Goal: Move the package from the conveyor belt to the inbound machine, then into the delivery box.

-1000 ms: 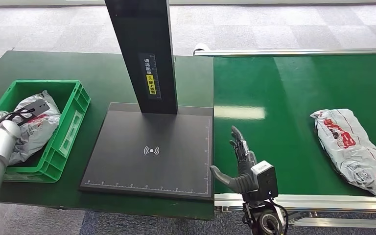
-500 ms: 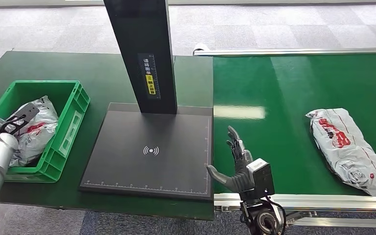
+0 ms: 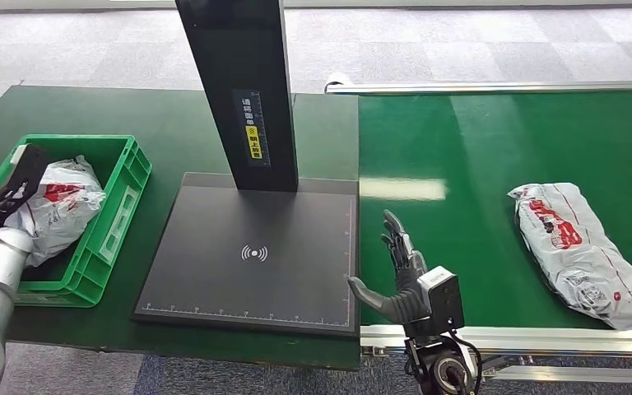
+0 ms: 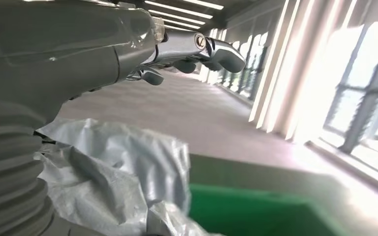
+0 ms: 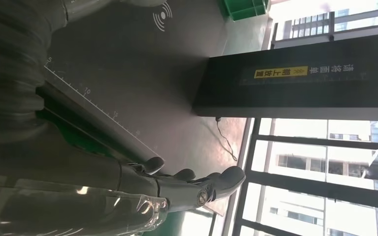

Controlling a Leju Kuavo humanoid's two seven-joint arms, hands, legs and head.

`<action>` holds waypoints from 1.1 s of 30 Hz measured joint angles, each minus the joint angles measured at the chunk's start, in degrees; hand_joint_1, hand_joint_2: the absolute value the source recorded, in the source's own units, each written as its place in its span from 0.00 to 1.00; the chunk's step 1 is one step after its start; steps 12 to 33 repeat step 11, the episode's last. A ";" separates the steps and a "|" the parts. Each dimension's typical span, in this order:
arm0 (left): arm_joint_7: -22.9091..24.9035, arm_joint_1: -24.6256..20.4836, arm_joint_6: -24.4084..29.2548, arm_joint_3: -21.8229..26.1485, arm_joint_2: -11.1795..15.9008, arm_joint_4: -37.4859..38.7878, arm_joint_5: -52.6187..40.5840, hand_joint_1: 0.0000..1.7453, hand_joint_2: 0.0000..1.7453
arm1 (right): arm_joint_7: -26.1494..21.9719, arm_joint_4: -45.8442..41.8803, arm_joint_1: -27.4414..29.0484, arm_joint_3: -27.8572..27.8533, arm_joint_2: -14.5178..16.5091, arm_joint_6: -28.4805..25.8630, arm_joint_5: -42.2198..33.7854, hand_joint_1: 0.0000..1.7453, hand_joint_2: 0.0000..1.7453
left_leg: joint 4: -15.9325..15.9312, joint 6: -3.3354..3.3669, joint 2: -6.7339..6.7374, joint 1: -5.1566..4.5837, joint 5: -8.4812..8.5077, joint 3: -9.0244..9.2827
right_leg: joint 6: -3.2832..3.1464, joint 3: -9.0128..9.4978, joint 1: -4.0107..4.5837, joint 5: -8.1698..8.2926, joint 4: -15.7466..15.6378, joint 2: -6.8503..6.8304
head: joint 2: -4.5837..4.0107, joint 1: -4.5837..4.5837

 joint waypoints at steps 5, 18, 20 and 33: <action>-23.35 3.23 3.20 4.58 -4.40 -9.83 10.33 0.00 1.00 | -1.17 0.31 -0.25 0.60 -0.05 -1.40 -0.55 0.00 1.00 | 0.01 0.00 0.00 -0.01 0.00 0.00 | 0.00 0.01 -0.01 0.00 -0.01 0.00 | 0.00 0.02; -36.64 7.48 3.40 8.01 -10.45 -22.72 17.46 0.00 1.00 | -2.44 1.55 -1.09 1.20 -0.20 -2.47 -1.10 0.00 1.00 | 0.01 0.01 0.06 -0.03 -0.01 0.01 | 0.01 0.02 -0.03 0.01 -0.01 0.01 | 0.00 0.00; -36.64 7.48 3.40 8.01 -10.45 -22.72 17.46 0.00 1.00 | -2.44 1.55 -1.09 1.20 -0.20 -2.47 -1.10 0.00 1.00 | 0.01 0.01 0.06 -0.03 -0.01 0.01 | 0.01 0.02 -0.03 0.01 -0.01 0.01 | 0.00 0.00; -36.64 7.48 3.40 8.01 -10.45 -22.72 17.46 0.00 1.00 | -2.44 1.55 -1.09 1.20 -0.20 -2.47 -1.10 0.00 1.00 | 0.01 0.01 0.06 -0.03 -0.01 0.01 | 0.01 0.02 -0.03 0.01 -0.01 0.01 | 0.00 0.00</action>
